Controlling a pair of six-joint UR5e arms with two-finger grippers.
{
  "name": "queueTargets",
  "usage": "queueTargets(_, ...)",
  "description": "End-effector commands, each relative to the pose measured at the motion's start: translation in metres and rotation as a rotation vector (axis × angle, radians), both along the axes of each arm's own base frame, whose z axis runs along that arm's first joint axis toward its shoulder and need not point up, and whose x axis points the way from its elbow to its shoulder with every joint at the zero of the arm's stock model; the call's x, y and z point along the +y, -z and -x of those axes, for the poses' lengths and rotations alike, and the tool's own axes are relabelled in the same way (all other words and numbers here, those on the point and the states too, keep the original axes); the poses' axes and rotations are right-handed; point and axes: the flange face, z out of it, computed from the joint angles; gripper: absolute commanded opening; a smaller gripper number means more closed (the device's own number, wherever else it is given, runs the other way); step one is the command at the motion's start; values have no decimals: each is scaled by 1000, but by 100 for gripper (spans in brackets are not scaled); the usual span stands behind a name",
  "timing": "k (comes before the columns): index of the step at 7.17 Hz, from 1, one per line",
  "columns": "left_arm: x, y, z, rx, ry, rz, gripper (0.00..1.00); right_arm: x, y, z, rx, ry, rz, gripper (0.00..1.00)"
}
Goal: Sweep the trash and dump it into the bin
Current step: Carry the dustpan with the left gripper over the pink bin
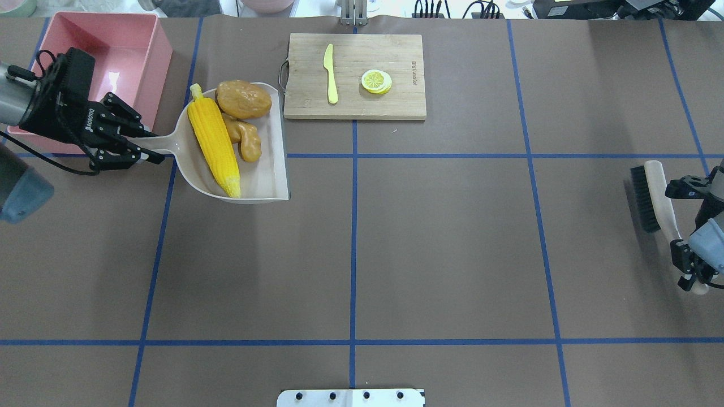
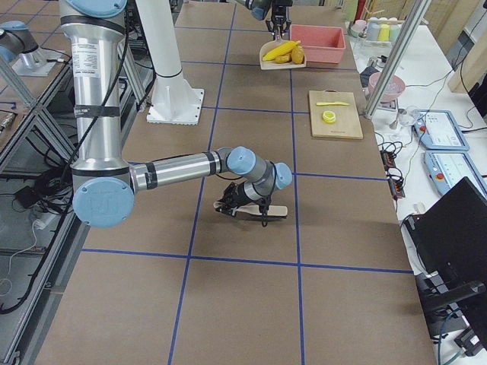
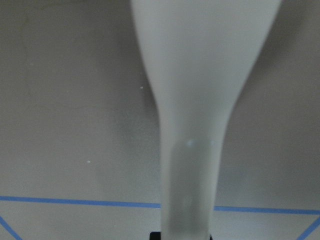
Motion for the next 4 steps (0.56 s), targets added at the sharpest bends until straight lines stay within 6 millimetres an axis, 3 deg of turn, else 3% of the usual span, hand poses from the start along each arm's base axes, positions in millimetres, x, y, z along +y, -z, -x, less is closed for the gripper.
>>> queueTargets(1,-11,-22,61,-17,107,37,0,3,-1,-2,1,1,8,0)
queueTargets(4,-6,-78,158,-32,291,244,0,8,-9,-3,-4,19,8,0)
